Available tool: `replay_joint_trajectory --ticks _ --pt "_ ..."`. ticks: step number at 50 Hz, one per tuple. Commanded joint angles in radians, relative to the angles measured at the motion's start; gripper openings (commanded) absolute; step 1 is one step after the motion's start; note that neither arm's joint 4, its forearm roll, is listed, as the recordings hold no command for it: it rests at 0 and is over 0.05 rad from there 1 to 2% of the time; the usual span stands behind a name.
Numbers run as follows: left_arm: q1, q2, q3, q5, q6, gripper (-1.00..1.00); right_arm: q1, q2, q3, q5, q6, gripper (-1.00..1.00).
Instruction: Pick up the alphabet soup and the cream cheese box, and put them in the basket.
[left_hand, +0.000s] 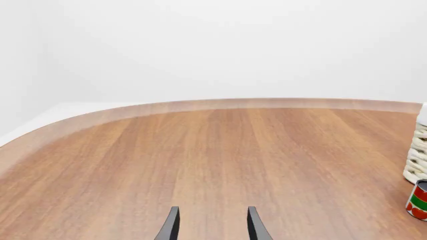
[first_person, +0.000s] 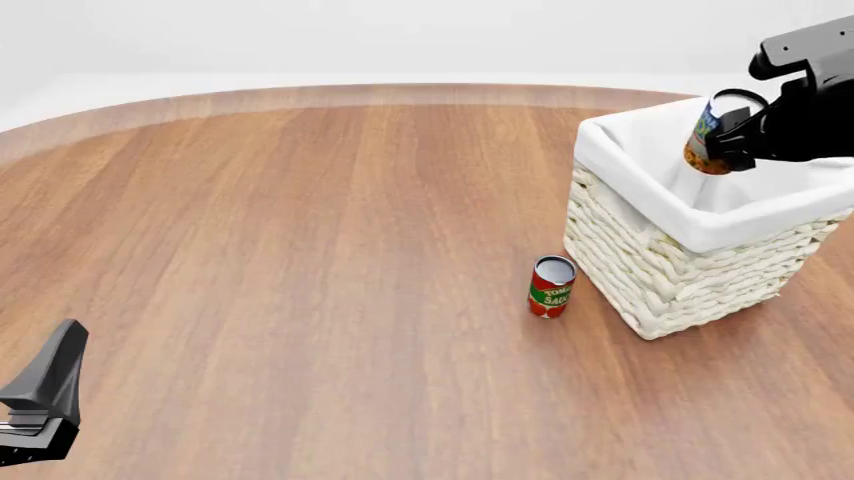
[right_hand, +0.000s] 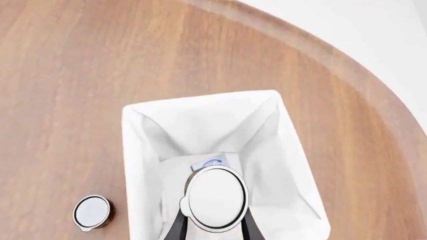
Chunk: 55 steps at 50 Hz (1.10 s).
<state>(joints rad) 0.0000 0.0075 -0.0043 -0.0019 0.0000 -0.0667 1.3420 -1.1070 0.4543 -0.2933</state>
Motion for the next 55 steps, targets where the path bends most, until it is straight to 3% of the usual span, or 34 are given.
replay_joint_trajectory --ticks 1,32,43,46,48,50,53,55 --pt "0.0 0.0 0.0 0.0 0.0 1.0 -0.001 0.027 -0.017 -0.021 0.021 -1.0" --pt "0.0 0.0 0.0 0.0 0.0 1.0 -0.043 0.184 -0.027 -0.105 -0.024 -1.0" --pt "0.0 0.0 0.0 0.0 0.0 1.0 -0.051 0.225 -0.081 -0.077 -0.022 -1.0" --pt "0.0 0.0 0.0 0.0 0.0 1.0 -0.054 0.243 -0.058 -0.114 -0.023 -1.0" --pt "0.0 0.0 0.0 0.0 0.0 1.0 -0.052 0.241 -0.086 -0.079 -0.027 -1.0" --pt "0.0 0.0 0.0 0.0 0.0 1.0 -0.048 0.252 -0.043 -0.123 -0.03 -1.0" --pt "0.0 0.0 0.0 0.0 0.0 1.0 -0.047 0.246 -0.072 -0.085 -0.031 -1.0" --pt "0.0 0.0 0.0 0.0 0.0 1.0 -0.047 0.255 -0.039 -0.124 -0.031 -1.0"
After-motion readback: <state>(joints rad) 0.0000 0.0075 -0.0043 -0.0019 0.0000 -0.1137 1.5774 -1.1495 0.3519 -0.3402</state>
